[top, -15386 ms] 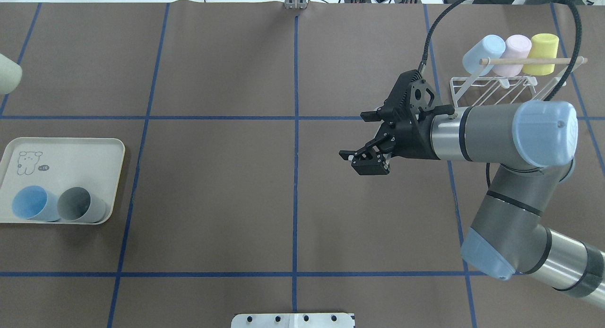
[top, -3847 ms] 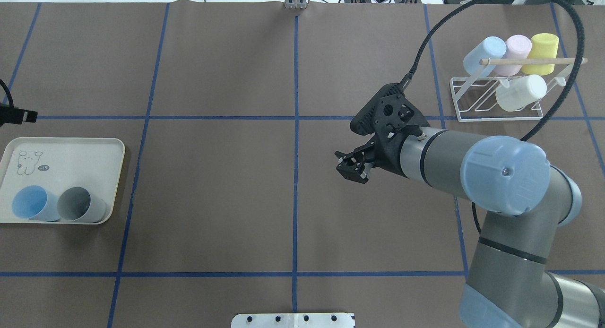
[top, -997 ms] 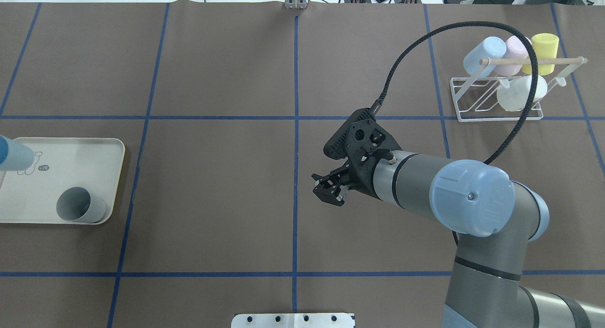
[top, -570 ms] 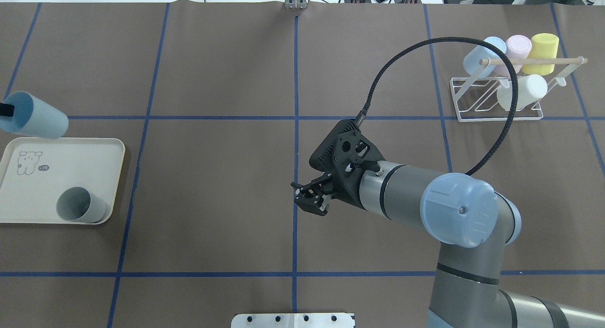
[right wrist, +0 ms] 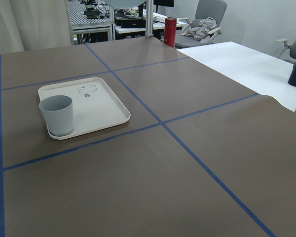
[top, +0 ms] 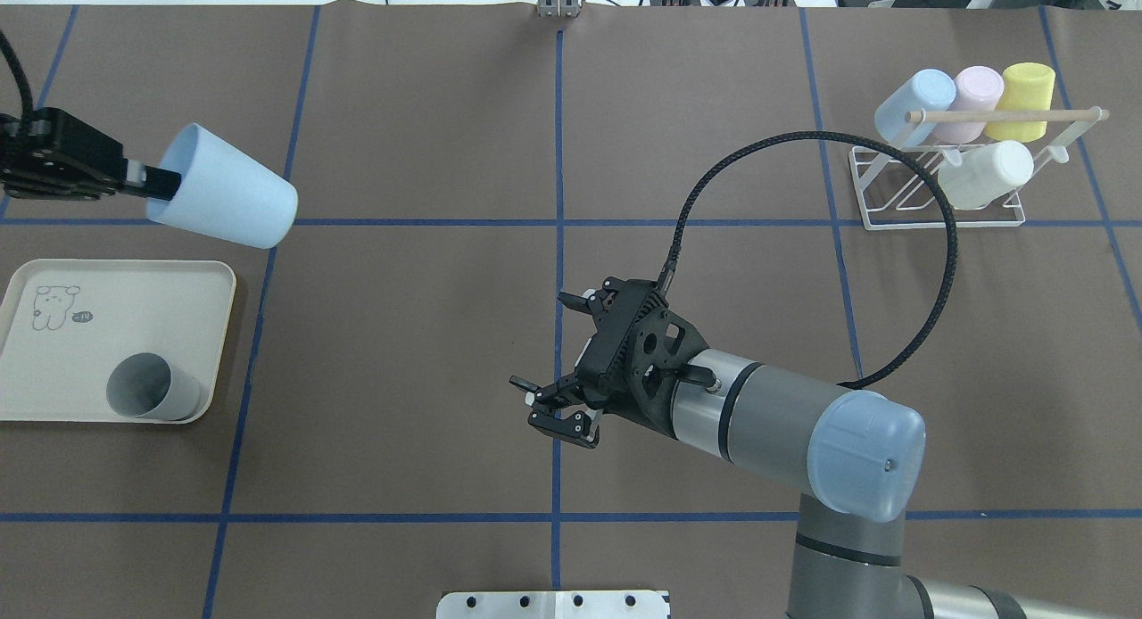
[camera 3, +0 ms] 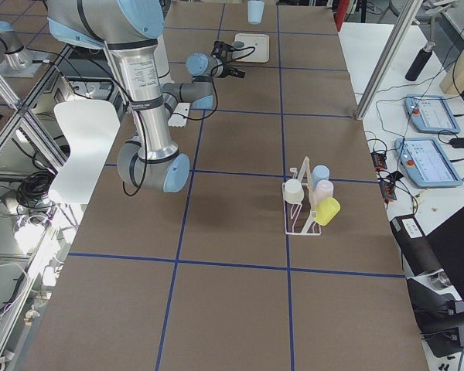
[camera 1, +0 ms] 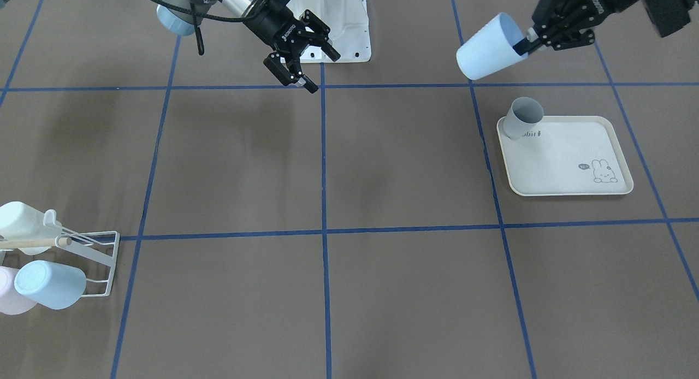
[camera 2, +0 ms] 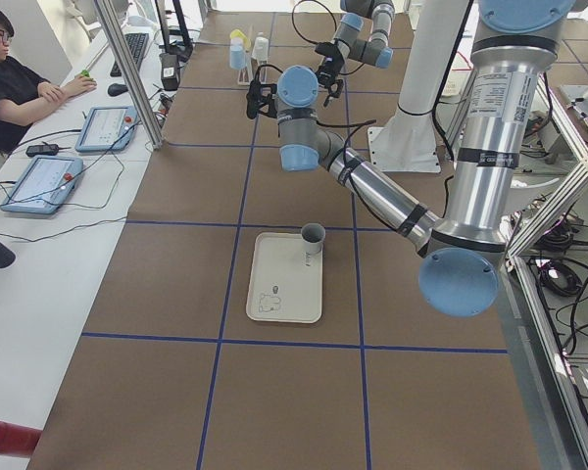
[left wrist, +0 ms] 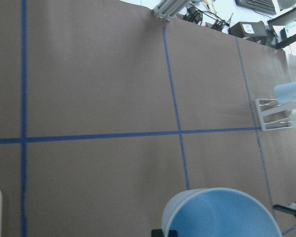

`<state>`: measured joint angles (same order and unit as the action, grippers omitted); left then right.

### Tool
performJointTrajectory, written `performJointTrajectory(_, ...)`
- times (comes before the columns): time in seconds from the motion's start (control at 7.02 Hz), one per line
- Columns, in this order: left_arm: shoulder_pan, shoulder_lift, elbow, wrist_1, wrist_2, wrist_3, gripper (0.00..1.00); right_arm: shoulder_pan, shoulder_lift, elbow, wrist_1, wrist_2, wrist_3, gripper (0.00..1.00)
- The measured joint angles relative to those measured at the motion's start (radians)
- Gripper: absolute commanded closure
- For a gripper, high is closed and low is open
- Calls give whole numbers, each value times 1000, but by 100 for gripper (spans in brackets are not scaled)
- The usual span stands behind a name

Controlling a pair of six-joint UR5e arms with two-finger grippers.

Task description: Transfer IKEA cup to right arm and place on rack

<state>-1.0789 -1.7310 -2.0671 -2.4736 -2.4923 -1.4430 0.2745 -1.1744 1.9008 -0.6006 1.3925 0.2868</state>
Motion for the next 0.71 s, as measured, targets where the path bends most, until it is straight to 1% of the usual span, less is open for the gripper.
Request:
performJointTrajectory(0.14, 88, -41, 6, -34, 71, -66, 100, -4, 2, -6, 25, -3, -21, 1)
performJointTrajectory(0.43, 273, -153, 54, -52, 228, -139, 100, -6, 8, -7, 38, -6, -50, 1)
performJointTrajectory(0.57, 329, -191, 79, -53, 282, -153, 100, -7, 10, -4, 39, -7, -55, 1)
performJointTrajectory(0.71, 363, -208, 93, -54, 311, -156, 100, -7, 11, -2, 39, -7, -56, 1)
